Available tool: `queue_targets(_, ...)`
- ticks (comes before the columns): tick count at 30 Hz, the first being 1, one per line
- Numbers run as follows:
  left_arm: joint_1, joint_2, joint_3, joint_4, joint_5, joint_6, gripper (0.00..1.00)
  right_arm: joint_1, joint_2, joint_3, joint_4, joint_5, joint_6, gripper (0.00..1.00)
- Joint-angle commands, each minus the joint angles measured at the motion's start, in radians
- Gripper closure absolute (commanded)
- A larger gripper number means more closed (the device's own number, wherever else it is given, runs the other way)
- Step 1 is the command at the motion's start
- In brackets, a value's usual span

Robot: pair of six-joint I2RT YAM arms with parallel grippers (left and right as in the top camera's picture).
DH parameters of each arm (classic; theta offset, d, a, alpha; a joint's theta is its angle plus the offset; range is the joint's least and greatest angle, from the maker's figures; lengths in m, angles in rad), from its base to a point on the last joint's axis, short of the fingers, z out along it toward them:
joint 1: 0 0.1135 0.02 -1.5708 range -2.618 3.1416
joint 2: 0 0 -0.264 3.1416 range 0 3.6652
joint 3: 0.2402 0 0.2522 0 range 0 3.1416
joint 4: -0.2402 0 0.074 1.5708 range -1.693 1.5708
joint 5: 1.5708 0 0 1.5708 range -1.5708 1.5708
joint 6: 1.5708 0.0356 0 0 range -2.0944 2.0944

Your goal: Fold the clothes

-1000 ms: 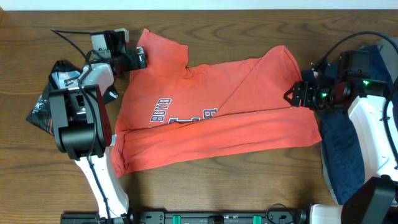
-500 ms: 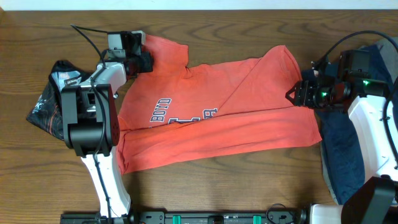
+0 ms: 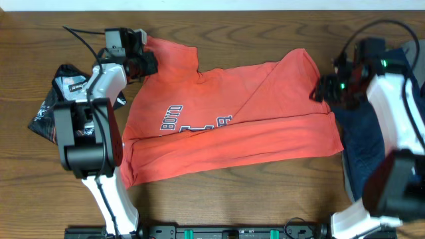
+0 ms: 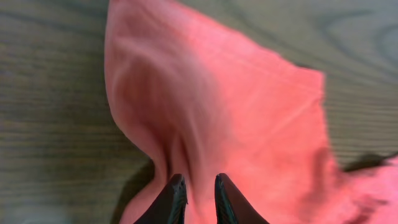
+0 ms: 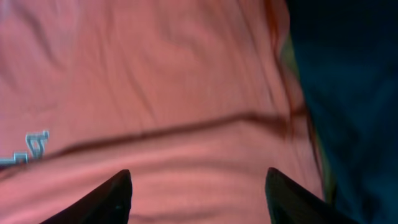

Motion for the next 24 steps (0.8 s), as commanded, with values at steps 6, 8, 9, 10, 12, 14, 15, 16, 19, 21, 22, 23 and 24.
queue_targets(6,0.005,-0.034,0.008,-0.079,-0.002,-0.01,0.81,0.071,0.362,0.386,0.164,0.024,0.077,0.29)
queue_targets(8,0.005,-0.034,0.008,-0.085,-0.002,-0.01,0.81,0.084,0.425,0.428,0.221,0.027,0.089,0.27)
queue_targets(9,0.004,-0.034,0.008,-0.089,-0.002,-0.01,0.81,0.089,0.454,0.442,0.256,0.033,0.105,0.27)
queue_targets(10,0.004,-0.034,0.008,-0.09,-0.002,-0.01,0.81,0.095,0.481,0.45,0.296,0.036,0.121,0.27)
queue_targets(12,0.004,-0.034,0.008,-0.101,-0.002,-0.01,0.81,0.099,0.517,0.452,0.366,0.036,0.153,0.28)
queue_targets(14,0.004,-0.034,0.008,-0.112,-0.002,-0.01,0.81,0.104,0.548,0.452,0.425,0.043,0.18,0.28)
queue_targets(15,0.004,-0.034,0.008,-0.116,-0.002,-0.01,0.81,0.106,0.562,0.452,0.444,0.053,0.198,0.28)
queue_targets(16,0.004,-0.034,0.007,-0.119,-0.002,-0.01,0.81,0.108,0.576,0.452,0.458,0.071,0.224,0.29)
queue_targets(19,0.004,-0.034,0.007,-0.129,-0.002,-0.01,0.81,0.108,0.608,0.452,0.492,0.095,0.253,0.31)
queue_targets(21,0.004,-0.034,0.007,-0.134,-0.002,-0.01,0.82,0.108,0.623,0.452,0.511,0.095,0.253,0.34)
queue_targets(22,0.004,-0.034,0.007,-0.138,-0.002,-0.01,0.81,0.109,0.631,0.452,0.518,0.095,0.253,0.37)
queue_targets(23,0.004,-0.034,0.006,-0.138,-0.002,-0.01,0.81,0.108,0.634,0.452,0.523,0.095,0.253,0.41)
queue_targets(24,0.004,-0.034,0.006,-0.138,-0.002,-0.01,0.81,0.109,0.637,0.452,0.525,0.095,0.253,0.44)
